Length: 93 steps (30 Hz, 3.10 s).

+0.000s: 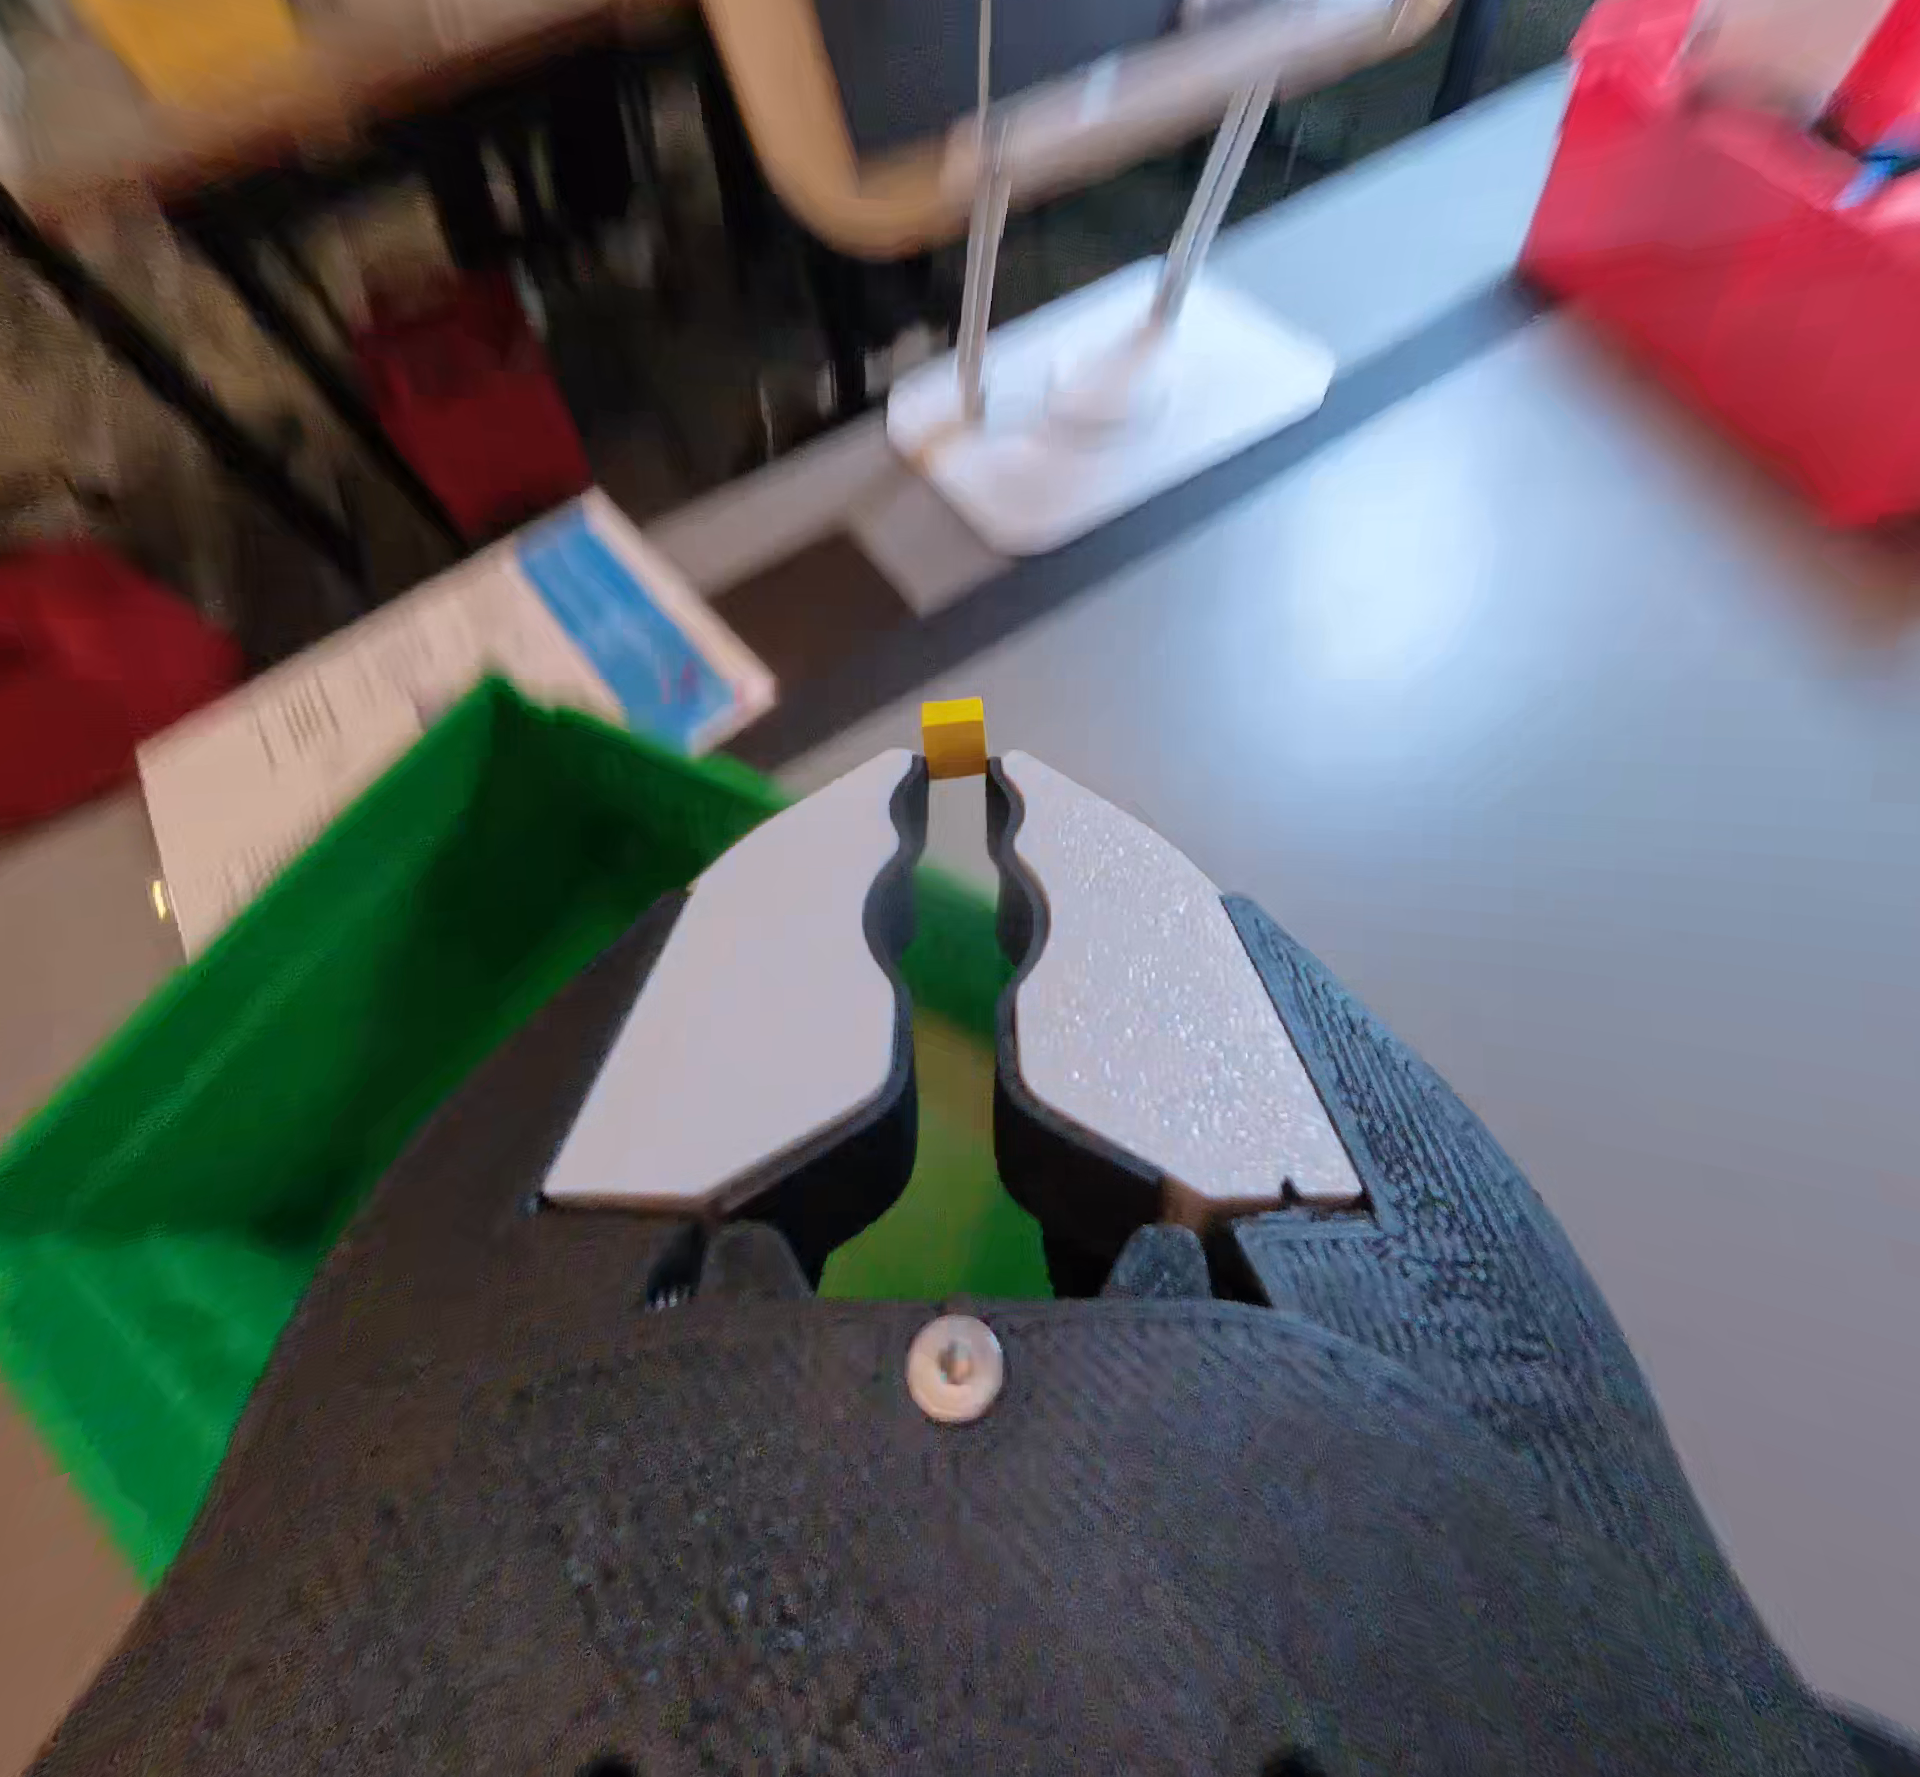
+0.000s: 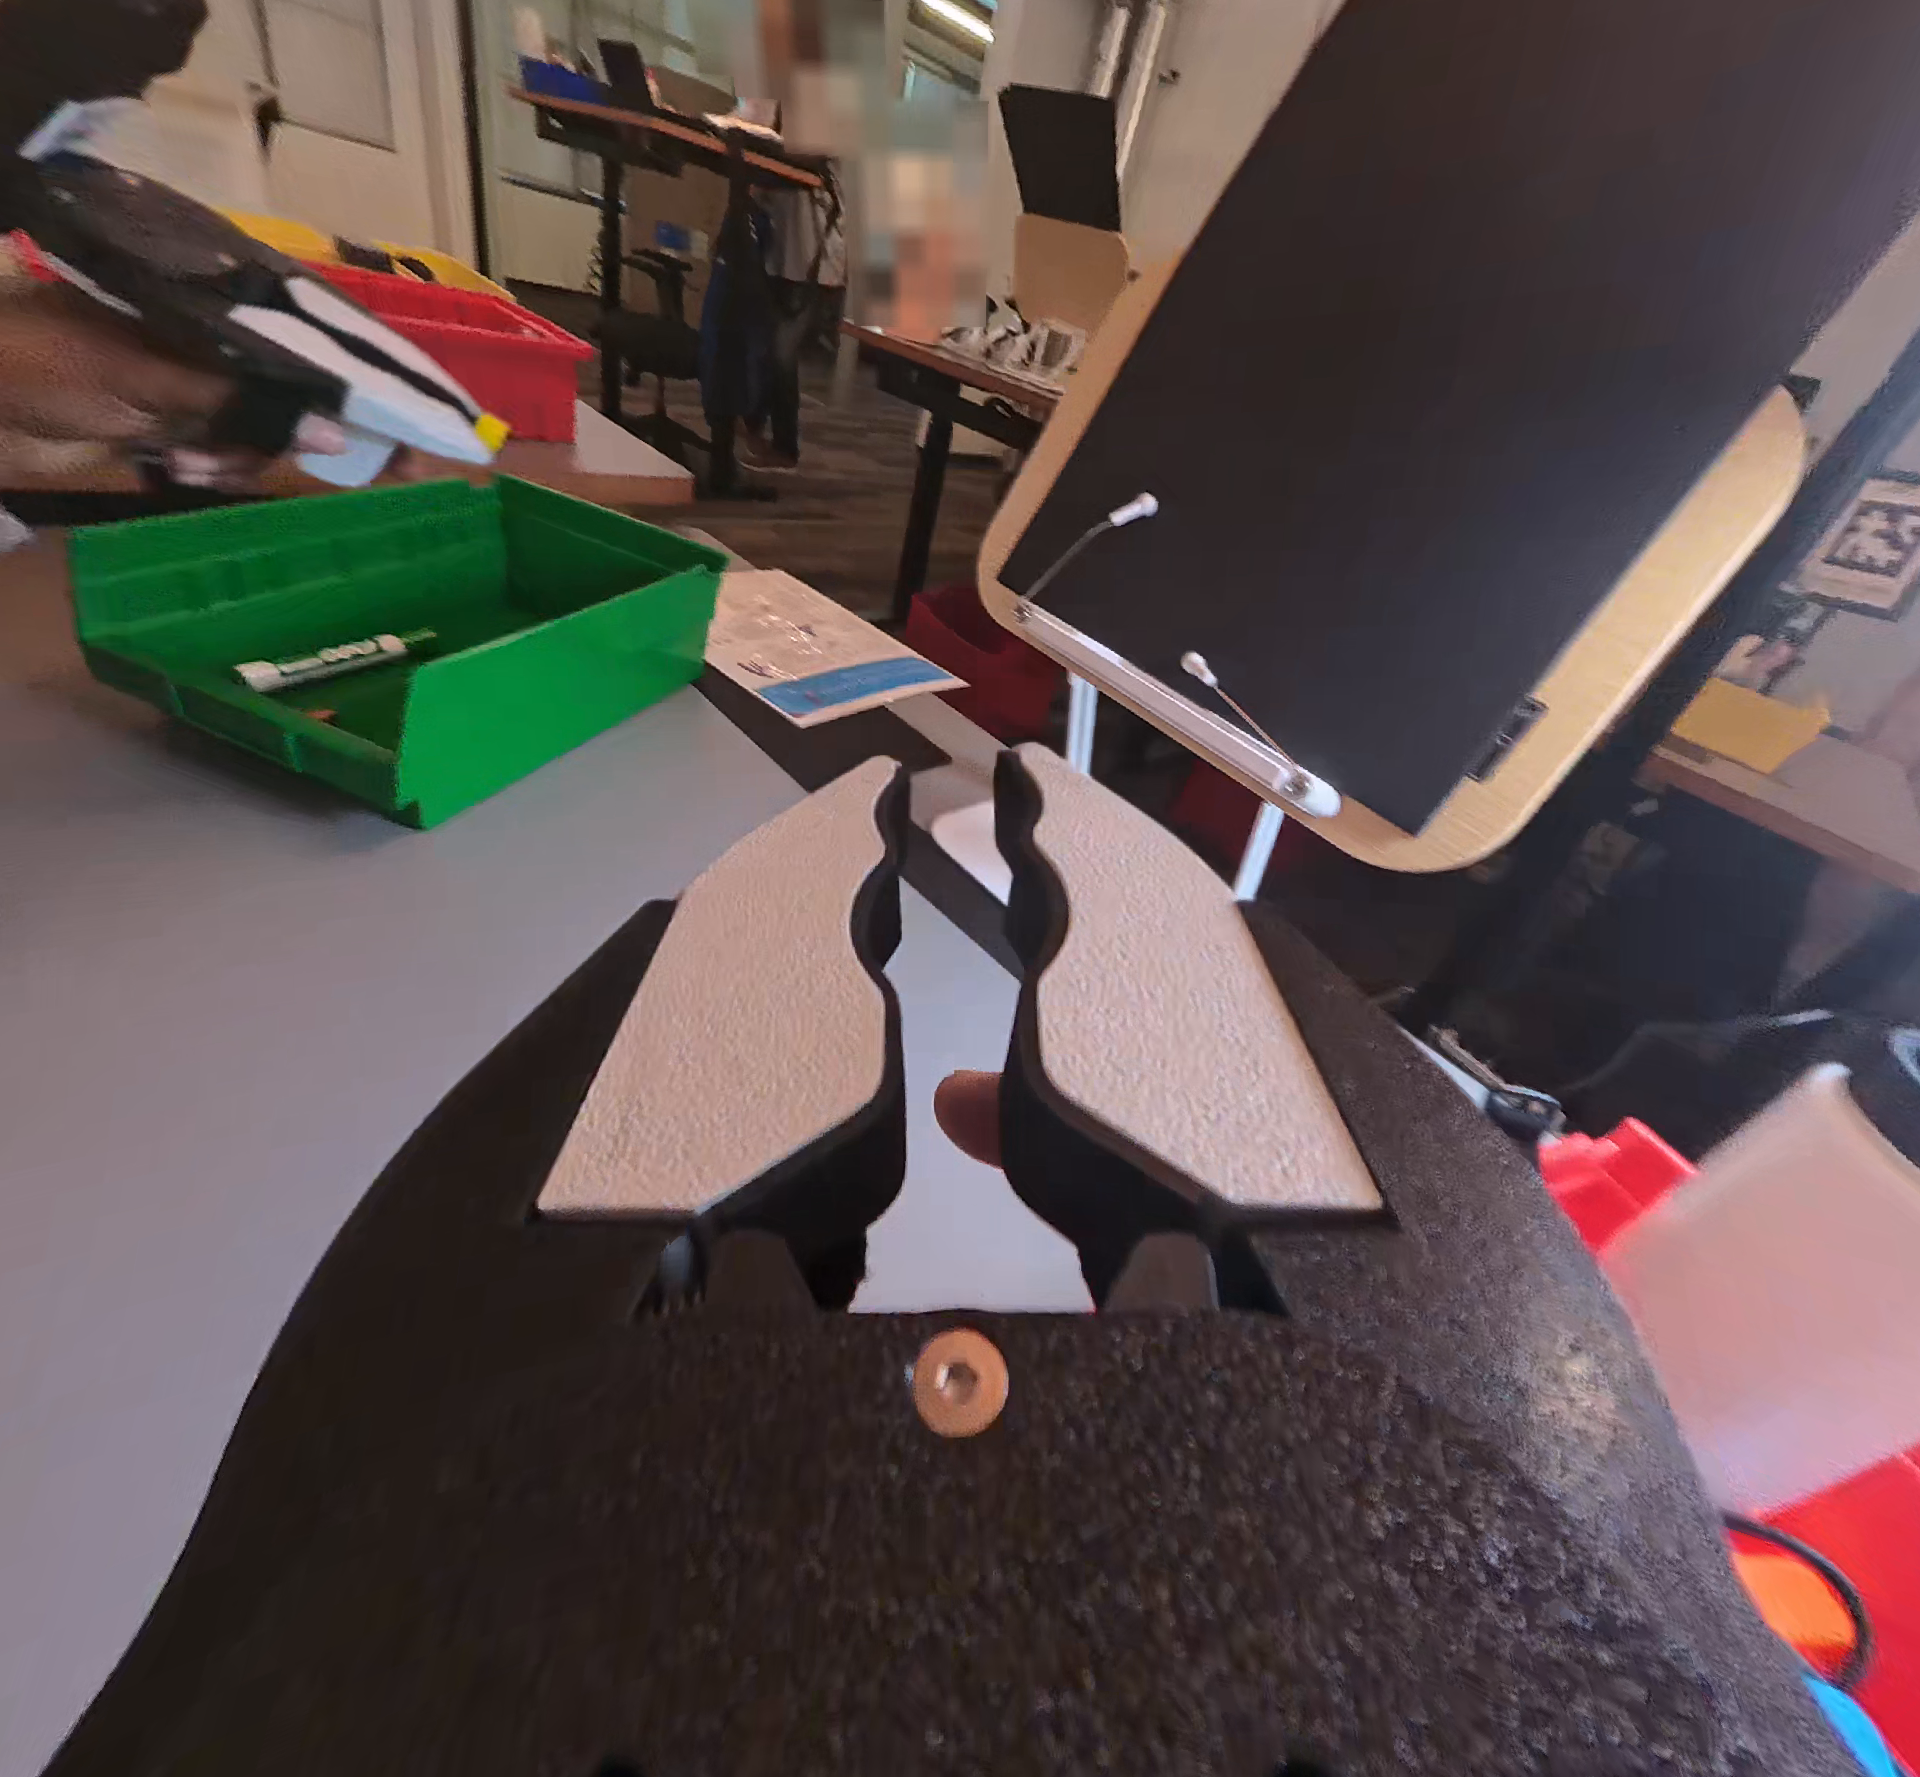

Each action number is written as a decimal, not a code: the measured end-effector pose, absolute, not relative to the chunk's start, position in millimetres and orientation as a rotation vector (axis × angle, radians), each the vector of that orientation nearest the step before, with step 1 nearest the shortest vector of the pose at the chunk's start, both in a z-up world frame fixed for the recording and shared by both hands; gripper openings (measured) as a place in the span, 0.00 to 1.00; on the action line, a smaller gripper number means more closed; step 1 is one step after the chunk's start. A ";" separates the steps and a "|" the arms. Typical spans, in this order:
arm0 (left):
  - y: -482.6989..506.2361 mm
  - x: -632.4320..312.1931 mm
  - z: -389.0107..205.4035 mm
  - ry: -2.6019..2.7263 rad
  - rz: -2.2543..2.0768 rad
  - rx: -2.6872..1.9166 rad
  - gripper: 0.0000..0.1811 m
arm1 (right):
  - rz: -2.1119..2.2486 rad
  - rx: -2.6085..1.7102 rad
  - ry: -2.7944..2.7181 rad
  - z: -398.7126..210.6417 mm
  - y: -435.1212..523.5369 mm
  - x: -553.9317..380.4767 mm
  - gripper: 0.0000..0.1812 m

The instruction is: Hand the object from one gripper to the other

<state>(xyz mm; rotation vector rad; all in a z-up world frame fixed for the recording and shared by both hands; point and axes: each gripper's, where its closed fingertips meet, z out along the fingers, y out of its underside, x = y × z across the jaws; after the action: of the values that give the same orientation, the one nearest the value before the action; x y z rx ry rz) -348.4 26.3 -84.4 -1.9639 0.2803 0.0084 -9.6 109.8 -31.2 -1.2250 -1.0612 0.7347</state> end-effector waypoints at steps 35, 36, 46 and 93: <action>-11.5 -64.8 -9.3 0.977 0.157 -1.071 0.06 | 1.420 -1.163 -1.178 -3.0 -26.2 -74.0 0.06; -11.3 -64.7 -8.9 0.957 0.078 -1.104 0.06 | 1.341 -1.138 -1.186 -2.1 -22.9 -72.3 0.06; -23.7 -70.7 13.7 0.671 -0.937 -1.272 0.16 | 0.412 -0.641 -1.246 7.7 -17.4 -59.6 0.06; -33.9 -58.3 5.3 0.946 -0.121 -0.931 0.06 | 1.449 -1.076 -1.180 7.9 -35.5 -68.4 0.06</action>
<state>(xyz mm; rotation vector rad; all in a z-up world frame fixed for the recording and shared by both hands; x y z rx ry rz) -58.3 -33.9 5.3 -0.9310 0.9459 -0.1213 -68.4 -35.5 7.9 -1.0758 -1.1801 1.4494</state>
